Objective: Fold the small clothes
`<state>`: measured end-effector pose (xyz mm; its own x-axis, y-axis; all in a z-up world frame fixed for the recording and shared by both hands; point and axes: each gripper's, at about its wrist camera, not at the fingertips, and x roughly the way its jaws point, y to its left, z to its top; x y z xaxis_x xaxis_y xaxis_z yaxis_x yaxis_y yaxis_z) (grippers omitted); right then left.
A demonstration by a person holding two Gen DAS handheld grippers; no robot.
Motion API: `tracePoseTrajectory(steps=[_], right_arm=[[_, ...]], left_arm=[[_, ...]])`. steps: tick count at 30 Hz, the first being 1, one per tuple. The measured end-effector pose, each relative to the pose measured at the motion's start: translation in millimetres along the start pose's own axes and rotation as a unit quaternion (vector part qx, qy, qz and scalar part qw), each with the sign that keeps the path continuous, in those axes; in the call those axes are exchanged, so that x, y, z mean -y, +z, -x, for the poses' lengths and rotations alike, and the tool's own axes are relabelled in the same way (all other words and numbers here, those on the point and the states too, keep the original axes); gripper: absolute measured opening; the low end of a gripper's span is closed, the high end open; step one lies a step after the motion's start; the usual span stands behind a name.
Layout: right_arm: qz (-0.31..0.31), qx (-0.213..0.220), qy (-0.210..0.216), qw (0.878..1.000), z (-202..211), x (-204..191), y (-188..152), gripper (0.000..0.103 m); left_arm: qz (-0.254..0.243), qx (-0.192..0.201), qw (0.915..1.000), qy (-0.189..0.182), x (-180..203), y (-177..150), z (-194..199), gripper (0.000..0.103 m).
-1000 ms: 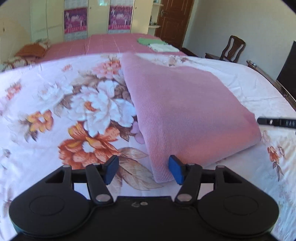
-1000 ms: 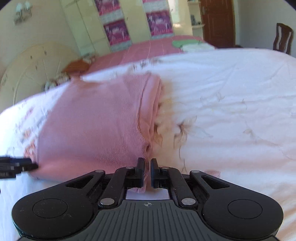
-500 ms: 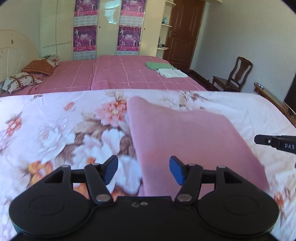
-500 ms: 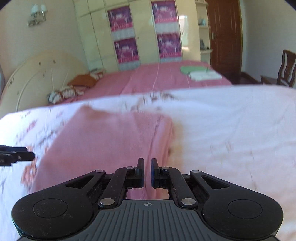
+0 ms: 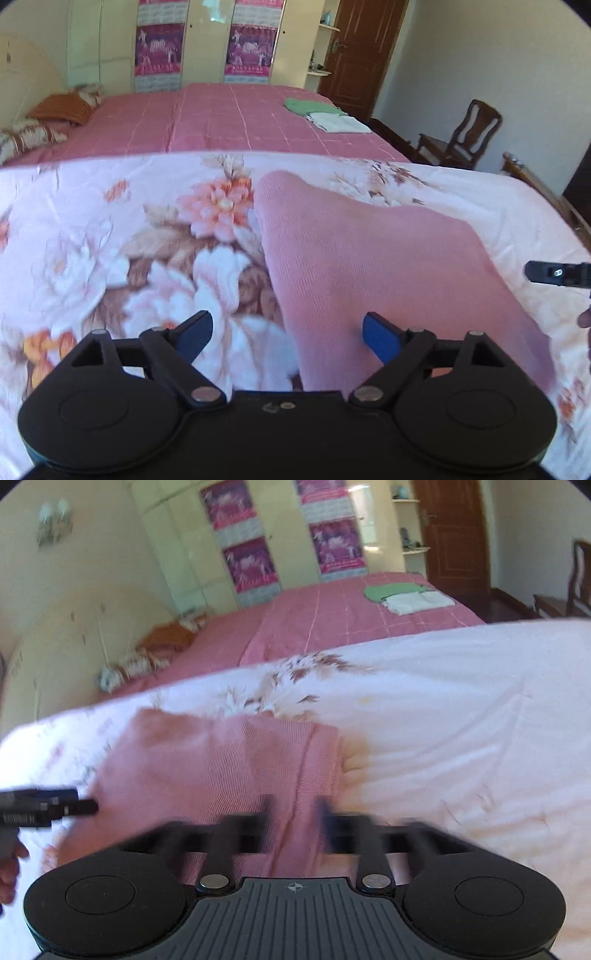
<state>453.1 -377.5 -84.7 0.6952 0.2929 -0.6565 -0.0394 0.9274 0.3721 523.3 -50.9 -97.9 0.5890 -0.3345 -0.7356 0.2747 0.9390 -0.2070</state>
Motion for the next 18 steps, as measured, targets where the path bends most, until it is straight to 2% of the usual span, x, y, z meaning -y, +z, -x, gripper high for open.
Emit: tracePoseTrajectory(steps=[1, 3, 4, 6, 7, 9, 13, 17, 18], right_arm=[[-0.019, 0.006, 0.017, 1.000, 10.7, 8.2, -4.2, 0.094], [-0.038, -0.024, 0.054, 0.998, 18.6, 20.7, -11.1, 0.093], [-0.050, -0.045, 0.070, 0.995, 21.2, 24.4, -14.1, 0.091], [-0.070, -0.067, 0.093, 0.991, 19.1, 31.8, -19.0, 0.078], [-0.081, -0.074, 0.097, 0.989, 16.1, 35.1, -20.2, 0.077], [-0.116, -0.087, 0.113, 0.983, 6.5, 43.5, -23.3, 0.068], [-0.157, -0.090, 0.138, 0.974, -5.5, 50.5, -26.7, 0.066], [-0.146, -0.105, 0.156, 0.971, -12.5, 42.4, -26.9, 0.065], [-0.131, -0.114, 0.159, 0.972, -12.7, 38.8, -25.7, 0.061]], left_arm=[[0.011, -0.008, 0.9998, -0.017, -5.4, -4.7, 3.7, 0.087], [0.051, -0.017, 0.9971, -0.054, -18.2, -11.4, 8.1, 0.086], [0.069, -0.021, 0.9951, -0.068, -23.0, -12.7, 8.0, 0.085], [0.099, -0.026, 0.9905, -0.092, -29.3, -14.0, 4.1, 0.084], [0.108, -0.031, 0.9889, -0.097, -30.1, -14.7, 1.3, 0.083], [0.106, -0.033, 0.9886, -0.101, -27.1, -15.5, -2.2, 0.083], [0.113, -0.041, 0.9854, -0.120, -23.2, -15.3, -11.1, 0.081], [0.120, -0.051, 0.9808, -0.145, -25.0, -14.2, -18.4, 0.067], [0.117, -0.056, 0.9815, -0.141, -25.0, -13.5, -20.2, 0.068]])
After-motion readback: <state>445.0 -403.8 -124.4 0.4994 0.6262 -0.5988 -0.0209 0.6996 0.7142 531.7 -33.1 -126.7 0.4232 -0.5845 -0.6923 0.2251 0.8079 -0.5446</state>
